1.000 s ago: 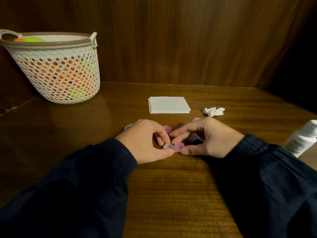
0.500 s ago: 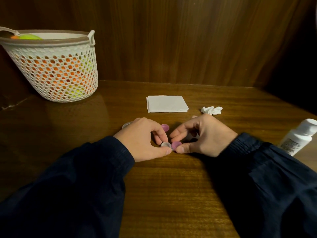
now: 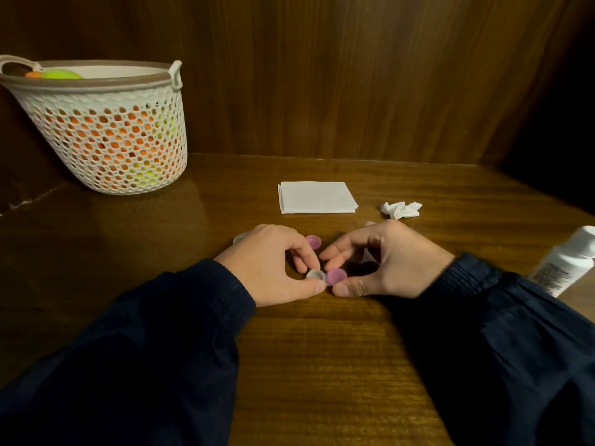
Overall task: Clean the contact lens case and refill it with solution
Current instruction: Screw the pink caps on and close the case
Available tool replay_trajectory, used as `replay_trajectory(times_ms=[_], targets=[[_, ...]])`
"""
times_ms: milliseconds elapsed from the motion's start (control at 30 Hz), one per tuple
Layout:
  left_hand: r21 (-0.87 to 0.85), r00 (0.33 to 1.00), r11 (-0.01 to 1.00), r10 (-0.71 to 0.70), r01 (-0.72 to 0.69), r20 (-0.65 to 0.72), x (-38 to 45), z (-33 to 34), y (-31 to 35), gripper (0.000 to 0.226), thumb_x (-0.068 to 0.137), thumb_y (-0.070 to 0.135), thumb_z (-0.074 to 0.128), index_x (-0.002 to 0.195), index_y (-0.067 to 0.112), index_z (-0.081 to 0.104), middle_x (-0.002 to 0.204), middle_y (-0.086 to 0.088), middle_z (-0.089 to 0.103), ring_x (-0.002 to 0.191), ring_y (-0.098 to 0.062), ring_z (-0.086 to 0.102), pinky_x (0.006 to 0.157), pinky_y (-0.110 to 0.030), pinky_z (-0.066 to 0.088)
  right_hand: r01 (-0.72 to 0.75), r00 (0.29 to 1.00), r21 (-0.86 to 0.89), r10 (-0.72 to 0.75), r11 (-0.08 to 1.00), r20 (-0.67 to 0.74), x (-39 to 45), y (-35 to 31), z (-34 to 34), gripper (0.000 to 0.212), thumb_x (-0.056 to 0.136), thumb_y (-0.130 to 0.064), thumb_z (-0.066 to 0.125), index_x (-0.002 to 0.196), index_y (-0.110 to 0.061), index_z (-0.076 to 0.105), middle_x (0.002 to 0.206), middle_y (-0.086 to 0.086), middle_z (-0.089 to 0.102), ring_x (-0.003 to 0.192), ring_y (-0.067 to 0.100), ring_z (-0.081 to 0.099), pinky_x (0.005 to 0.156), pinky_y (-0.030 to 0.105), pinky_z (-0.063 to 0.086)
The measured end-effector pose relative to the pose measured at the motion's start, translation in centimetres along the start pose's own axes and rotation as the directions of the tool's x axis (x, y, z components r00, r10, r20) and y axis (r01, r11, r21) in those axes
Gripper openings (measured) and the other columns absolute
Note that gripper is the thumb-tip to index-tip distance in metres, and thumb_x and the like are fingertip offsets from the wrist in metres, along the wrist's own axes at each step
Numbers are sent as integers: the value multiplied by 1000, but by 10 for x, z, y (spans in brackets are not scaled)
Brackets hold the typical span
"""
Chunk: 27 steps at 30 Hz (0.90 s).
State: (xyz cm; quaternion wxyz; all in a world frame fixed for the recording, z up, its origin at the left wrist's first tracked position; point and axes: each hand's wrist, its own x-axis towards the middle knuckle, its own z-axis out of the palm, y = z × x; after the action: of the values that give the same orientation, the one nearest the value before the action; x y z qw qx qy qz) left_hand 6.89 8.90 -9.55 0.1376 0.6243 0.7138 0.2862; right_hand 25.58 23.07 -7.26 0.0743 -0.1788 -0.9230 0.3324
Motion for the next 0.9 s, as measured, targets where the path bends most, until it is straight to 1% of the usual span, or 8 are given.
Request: replay_trajectory(times_ms=[100, 167, 333, 500, 667, 733, 833, 900], targets=[[-4, 1000, 1000, 13, -13, 1, 0, 0, -1, 20, 78, 51, 84, 90, 37, 76, 89, 18, 69, 64, 26, 50, 57, -25, 30, -16, 1000, 50, 16, 999, 11, 0, 2, -1, 48, 72, -32, 96, 115, -33, 76, 100, -20, 80, 99, 0, 74, 110, 44, 51], [-15, 1000, 1000, 21, -21, 2, 0, -1, -1, 21, 78, 49, 85, 92, 36, 76, 90, 17, 69, 63, 25, 51, 57, -25, 31, -15, 1000, 57, 14, 998, 7, -1, 3, -2, 47, 71, -34, 96, 114, -35, 76, 99, -19, 80, 98, 1, 75, 111, 46, 50], [-18, 999, 999, 30, -30, -17, 0, -4, -1, 26, 79, 46, 85, 100, 34, 76, 94, 15, 69, 62, 24, 53, 54, -14, 31, -27, 999, 71, 24, 997, 43, -2, 0, -4, 49, 67, -51, 89, 112, -36, 74, 94, -21, 81, 95, -6, 72, 109, 35, 42], [13, 1000, 1000, 17, -17, -23, 0, -8, -1, 28, 79, 45, 86, 103, 35, 75, 96, 17, 69, 63, 24, 54, 54, -9, 33, -40, 998, 80, 35, 996, 55, -1, -2, -5, 46, 64, -56, 88, 102, -34, 76, 90, -19, 81, 88, -4, 73, 89, 24, 42], [20, 1000, 1000, 0, 1, -22, -1, -9, 0, 25, 80, 37, 87, 102, 36, 74, 96, 18, 68, 63, 25, 53, 51, -7, 35, -10, 999, 118, 5, 993, 42, -4, -2, -5, 42, 62, -55, 89, 95, -31, 78, 88, -15, 81, 85, 0, 75, 84, 21, 46], [-9, 1000, 1000, -4, 4, -23, -1, -9, 0, 22, 82, 28, 85, 101, 35, 74, 96, 16, 68, 62, 24, 54, 49, -5, 38, 26, 999, 129, -21, 991, -40, -4, 3, -5, 39, 64, -55, 90, 91, -29, 77, 84, -12, 80, 80, 2, 74, 80, 18, 50], [-45, 999, 999, -16, 14, -45, -1, -10, 0, 24, 86, 9, 77, 99, 29, 75, 95, 11, 67, 61, 21, 56, 51, -2, 41, 92, 957, 83, -65, 992, -284, 5, 15, -6, 23, 79, -41, 89, 87, -27, 74, 83, -10, 76, 76, 2, 68, 73, 13, 52], [-35, 996, 999, -24, 21, -87, 0, -10, 1, 23, 86, 6, 74, 95, 28, 74, 91, 11, 66, 63, 17, 57, 54, -5, 43, 73, 946, -23, -77, 997, -314, 14, 19, -7, 18, 86, -36, 85, 96, -31, 72, 89, -16, 75, 84, 1, 68, 76, 16, 53]])
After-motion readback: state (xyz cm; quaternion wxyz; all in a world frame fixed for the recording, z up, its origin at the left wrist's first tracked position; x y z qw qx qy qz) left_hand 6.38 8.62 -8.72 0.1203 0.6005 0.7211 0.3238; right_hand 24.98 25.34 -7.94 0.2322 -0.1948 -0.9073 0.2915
